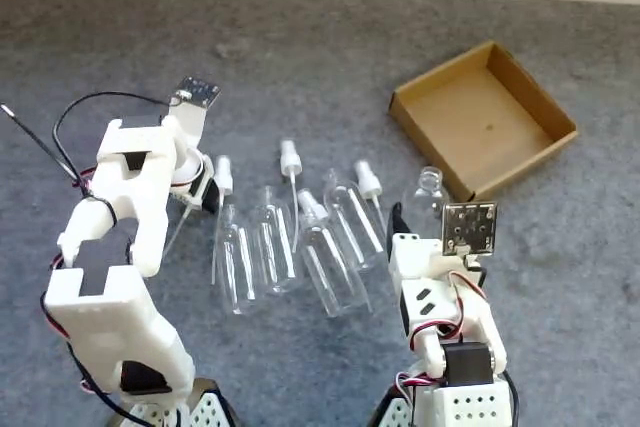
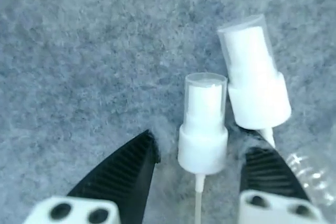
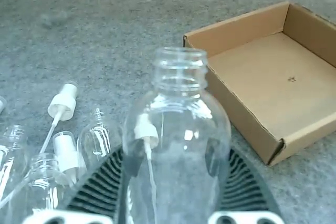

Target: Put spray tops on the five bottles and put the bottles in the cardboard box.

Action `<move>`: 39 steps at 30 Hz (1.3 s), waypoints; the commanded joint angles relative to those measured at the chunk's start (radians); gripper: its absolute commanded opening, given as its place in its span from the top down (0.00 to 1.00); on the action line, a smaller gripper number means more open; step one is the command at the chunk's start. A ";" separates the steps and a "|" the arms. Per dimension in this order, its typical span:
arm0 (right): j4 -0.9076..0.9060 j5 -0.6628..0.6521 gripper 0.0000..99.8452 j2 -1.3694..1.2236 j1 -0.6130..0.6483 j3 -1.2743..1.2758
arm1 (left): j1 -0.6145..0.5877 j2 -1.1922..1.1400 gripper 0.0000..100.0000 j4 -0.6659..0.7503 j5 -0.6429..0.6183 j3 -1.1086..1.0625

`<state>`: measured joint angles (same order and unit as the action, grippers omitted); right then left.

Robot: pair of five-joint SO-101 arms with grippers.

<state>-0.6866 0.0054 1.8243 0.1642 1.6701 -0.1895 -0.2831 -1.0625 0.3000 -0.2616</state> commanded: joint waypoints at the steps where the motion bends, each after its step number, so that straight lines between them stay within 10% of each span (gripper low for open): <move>1: 0.025 0.002 0.91 0.007 -0.004 0.116 | 0.012 -0.008 0.80 0.051 -0.008 0.050; 29: 0.025 0.002 0.91 0.007 -0.002 0.116 | 0.005 0.002 0.91 0.041 -0.003 0.045; 39: 0.025 0.005 0.91 0.007 -0.002 0.116 | 0.007 0.002 0.95 -0.238 -0.008 0.183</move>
<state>-0.6866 0.0054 1.8243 0.1642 1.6701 -0.1818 -0.3000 -1.1623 0.3000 -0.1818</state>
